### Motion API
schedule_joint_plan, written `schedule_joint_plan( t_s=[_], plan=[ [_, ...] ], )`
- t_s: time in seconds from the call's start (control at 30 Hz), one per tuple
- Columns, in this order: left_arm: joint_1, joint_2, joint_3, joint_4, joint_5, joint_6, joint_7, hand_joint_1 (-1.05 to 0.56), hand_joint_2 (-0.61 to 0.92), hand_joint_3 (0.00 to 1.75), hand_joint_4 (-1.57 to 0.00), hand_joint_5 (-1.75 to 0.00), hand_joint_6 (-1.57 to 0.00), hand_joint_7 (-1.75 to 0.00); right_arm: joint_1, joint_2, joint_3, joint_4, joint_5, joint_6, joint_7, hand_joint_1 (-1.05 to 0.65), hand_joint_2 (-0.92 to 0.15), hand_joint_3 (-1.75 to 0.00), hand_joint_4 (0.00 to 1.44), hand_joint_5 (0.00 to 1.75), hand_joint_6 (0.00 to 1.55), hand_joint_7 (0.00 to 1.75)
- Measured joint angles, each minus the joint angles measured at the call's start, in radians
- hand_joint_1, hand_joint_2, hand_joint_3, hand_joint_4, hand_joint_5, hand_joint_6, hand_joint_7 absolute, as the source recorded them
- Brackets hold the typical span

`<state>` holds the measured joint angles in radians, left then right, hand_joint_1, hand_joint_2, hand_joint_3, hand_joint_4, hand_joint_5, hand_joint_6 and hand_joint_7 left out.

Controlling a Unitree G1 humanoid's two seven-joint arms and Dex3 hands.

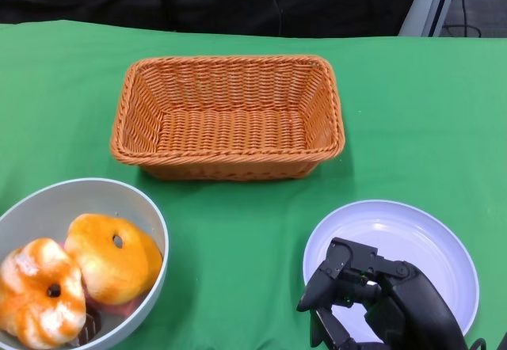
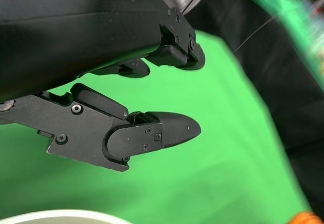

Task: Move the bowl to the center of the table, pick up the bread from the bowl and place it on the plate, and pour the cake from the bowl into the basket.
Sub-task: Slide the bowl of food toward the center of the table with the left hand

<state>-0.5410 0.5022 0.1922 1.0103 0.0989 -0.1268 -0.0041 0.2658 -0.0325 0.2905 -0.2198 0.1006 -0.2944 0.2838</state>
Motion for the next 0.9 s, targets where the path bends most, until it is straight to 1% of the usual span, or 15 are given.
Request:
schedule_joint_plan(
  t_s=[0.17, 0.37, 0.47, 0.5, 0.53, 0.6, 0.7, 0.9],
  plan=[
    [-0.013, 0.006, -0.014, -0.01, -0.018, 0.123, -0.078, -0.61, 0.92, 0.71, -0.18, 0.0, -0.17, 0.0, 0.0, 0.001, 0.0, 0.0, 0.0, 0.0, 0.0, -0.27, -0.53, -1.0, 0.76, 1.65, 0.76, 1.36],
    [-0.006, 0.017, -0.026, -0.053, -0.041, 0.139, -0.187, -0.61, 0.92, 0.73, -0.15, 0.0, -0.13, 0.0, 0.0, 0.002, 0.001, 0.0, -0.004, -0.001, -0.002, -0.27, -0.53, -1.01, 0.76, 1.65, 0.76, 1.35],
    [0.001, 0.019, -0.026, -0.065, -0.053, 0.152, -0.206, -0.62, 0.92, 0.73, -0.14, 0.0, -0.14, -0.01, 0.0, 0.002, 0.001, 0.0, -0.003, -0.001, -0.002, -0.27, -0.53, -1.01, 0.76, 1.65, 0.76, 1.35],
    [0.008, 0.015, -0.016, -0.091, -0.075, 0.188, -0.209, -0.64, 0.92, 0.67, -0.14, 0.0, -0.15, -0.01, -0.001, 0.002, 0.001, 0.0, -0.001, -0.001, -0.001, -0.28, -0.53, -1.01, 0.76, 1.65, 0.76, 1.35],
    [0.016, 0.008, -0.003, -0.118, -0.096, 0.228, -0.209, -0.65, 0.92, 0.65, -0.13, 0.0, -0.15, -0.01, -0.001, 0.002, 0.001, 0.0, -0.001, -0.001, 0.0, -0.28, -0.53, -1.01, 0.76, 1.65, 0.76, 1.35],
    [0.034, -0.013, 0.016, -0.181, -0.134, 0.299, -0.21, -0.66, 0.92, 0.64, -0.11, 0.0, -0.14, 0.0, -0.001, 0.002, 0.001, 0.001, -0.001, 0.0, 0.0, -0.29, -0.53, -1.01, 0.77, 1.65, 0.77, 1.35],
    [0.063, -0.035, 0.019, -0.26, -0.158, 0.38, -0.209, -0.68, 0.92, 0.64, -0.1, 0.0, -0.12, 0.0, -0.003, 0.002, 0.001, 0.001, -0.001, 0.001, 0.001, -0.29, -0.52, -1.01, 0.76, 1.65, 0.76, 1.35],
    [0.12, -0.071, 0.032, -0.414, -0.201, 0.481, -0.209, -0.7, 0.92, 0.65, -0.04, 0.0, -0.07, 0.0, -0.007, 0.002, 0.001, 0.008, 0.0, 0.001, 0.004, -0.29, -0.52, -1.01, 0.76, 1.65, 0.76, 1.36]
  ],
)
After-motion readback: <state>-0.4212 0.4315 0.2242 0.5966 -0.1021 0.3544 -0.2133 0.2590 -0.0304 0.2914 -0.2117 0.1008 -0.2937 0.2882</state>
